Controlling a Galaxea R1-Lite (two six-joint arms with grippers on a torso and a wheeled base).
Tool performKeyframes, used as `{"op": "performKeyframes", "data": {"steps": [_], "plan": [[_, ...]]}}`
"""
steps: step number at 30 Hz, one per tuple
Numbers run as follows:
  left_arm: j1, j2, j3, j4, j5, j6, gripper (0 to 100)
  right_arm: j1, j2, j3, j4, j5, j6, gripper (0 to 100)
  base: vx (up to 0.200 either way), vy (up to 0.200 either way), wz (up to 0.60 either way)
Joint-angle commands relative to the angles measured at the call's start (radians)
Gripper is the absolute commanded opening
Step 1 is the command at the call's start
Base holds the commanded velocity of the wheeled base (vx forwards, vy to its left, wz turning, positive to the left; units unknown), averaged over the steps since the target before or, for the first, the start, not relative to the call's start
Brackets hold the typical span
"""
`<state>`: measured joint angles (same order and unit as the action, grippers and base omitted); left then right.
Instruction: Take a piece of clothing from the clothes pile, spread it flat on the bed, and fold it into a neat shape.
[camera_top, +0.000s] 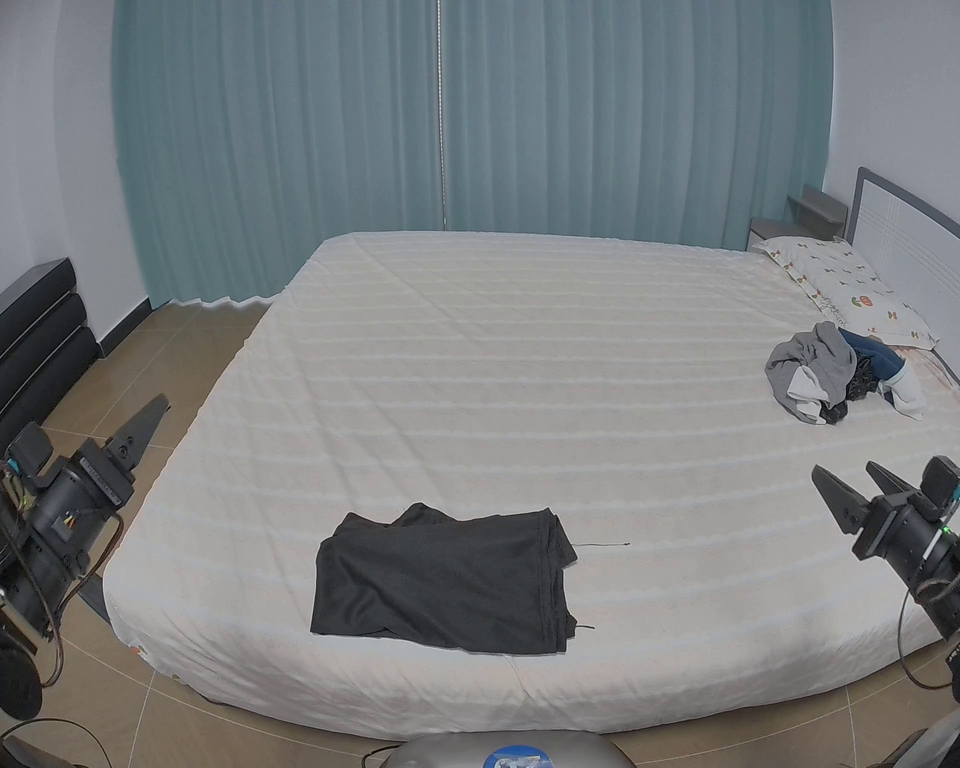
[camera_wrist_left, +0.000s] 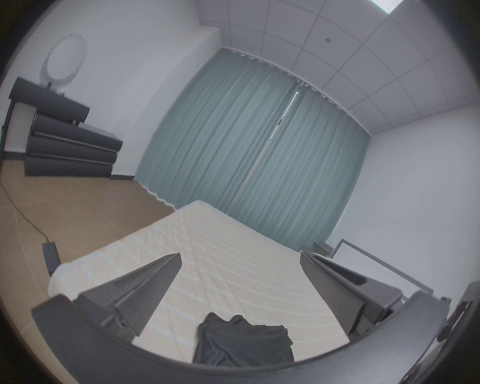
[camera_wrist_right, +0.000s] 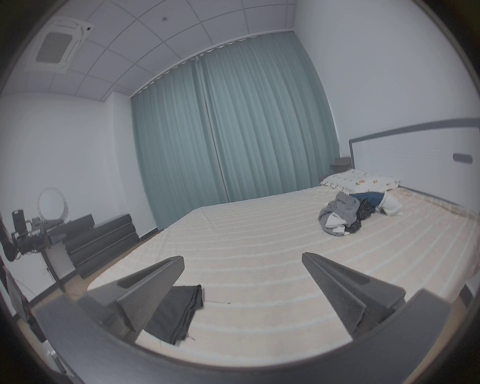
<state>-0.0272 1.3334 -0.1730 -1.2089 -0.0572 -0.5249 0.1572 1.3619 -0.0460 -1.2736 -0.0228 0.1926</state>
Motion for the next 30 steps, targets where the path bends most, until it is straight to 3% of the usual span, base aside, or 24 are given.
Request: {"op": "performKeyframes", "data": {"steps": [1, 2, 4, 5, 6, 10, 14, 15, 17, 18, 19, 22, 30], "plan": [[0.001, -0.372, 0.171, 0.086, -0.013, 0.149, 100, 0.013, -0.554, 0.044, 0.392, -0.006, -0.134, 100, 0.000, 0.000, 0.00], [0.001, -0.378, 0.171, 0.094, -0.012, 0.154, 100, 0.012, -0.563, 0.043, 0.402, -0.006, -0.134, 100, 0.000, 0.000, 0.00], [0.007, -0.510, 0.162, 0.253, -0.006, 0.218, 100, -0.004, -0.721, 0.018, 0.591, -0.006, -0.151, 100, 0.000, 0.000, 0.00], [0.007, -0.519, 0.162, 0.261, -0.007, 0.221, 100, -0.005, -0.728, 0.017, 0.600, -0.006, -0.151, 100, 0.000, 0.000, 0.00], [0.006, -0.622, 0.158, 0.367, -0.013, 0.269, 100, -0.035, -0.810, -0.015, 0.721, -0.005, -0.151, 100, 0.000, 0.000, 0.00], [0.006, -0.816, 0.109, 0.632, -0.004, 0.355, 100, -0.094, -0.971, -0.091, 0.976, 0.017, -0.160, 100, 0.000, 0.000, 0.00], [0.007, -1.043, 0.021, 0.976, 0.004, 0.367, 100, -0.107, -1.166, -0.173, 1.289, 0.046, -0.185, 100, 0.000, 0.000, 0.00], [0.007, -1.050, 0.018, 0.987, 0.004, 0.367, 100, -0.107, -1.172, -0.176, 1.301, 0.046, -0.186, 100, 0.000, 0.000, 0.00], [0.020, -1.149, -0.045, 1.174, 0.016, 0.367, 100, -0.113, -1.270, -0.230, 1.481, 0.038, -0.217, 100, 0.000, 0.000, 0.00], [0.020, -1.149, -0.045, 1.174, 0.016, 0.367, 100, -0.113, -1.270, -0.230, 1.481, 0.038, -0.217, 100, 0.000, 0.000, 0.00], [0.024, -1.208, -0.071, 1.266, 0.025, 0.367, 100, -0.137, -1.322, -0.264, 1.583, 0.034, -0.236, 100, 0.000, 0.000, 0.00], [0.021, -1.281, -0.063, 1.298, 0.011, 0.368, 100, -0.168, -1.353, -0.288, 1.640, 0.026, -0.254, 100, 0.000, 0.000, 0.00], [0.023, -1.323, -0.022, 1.284, -0.006, 0.385, 100, -0.166, -1.362, -0.245, 1.596, 0.006, -0.246, 100, 0.000, 0.000, 0.00]]}}
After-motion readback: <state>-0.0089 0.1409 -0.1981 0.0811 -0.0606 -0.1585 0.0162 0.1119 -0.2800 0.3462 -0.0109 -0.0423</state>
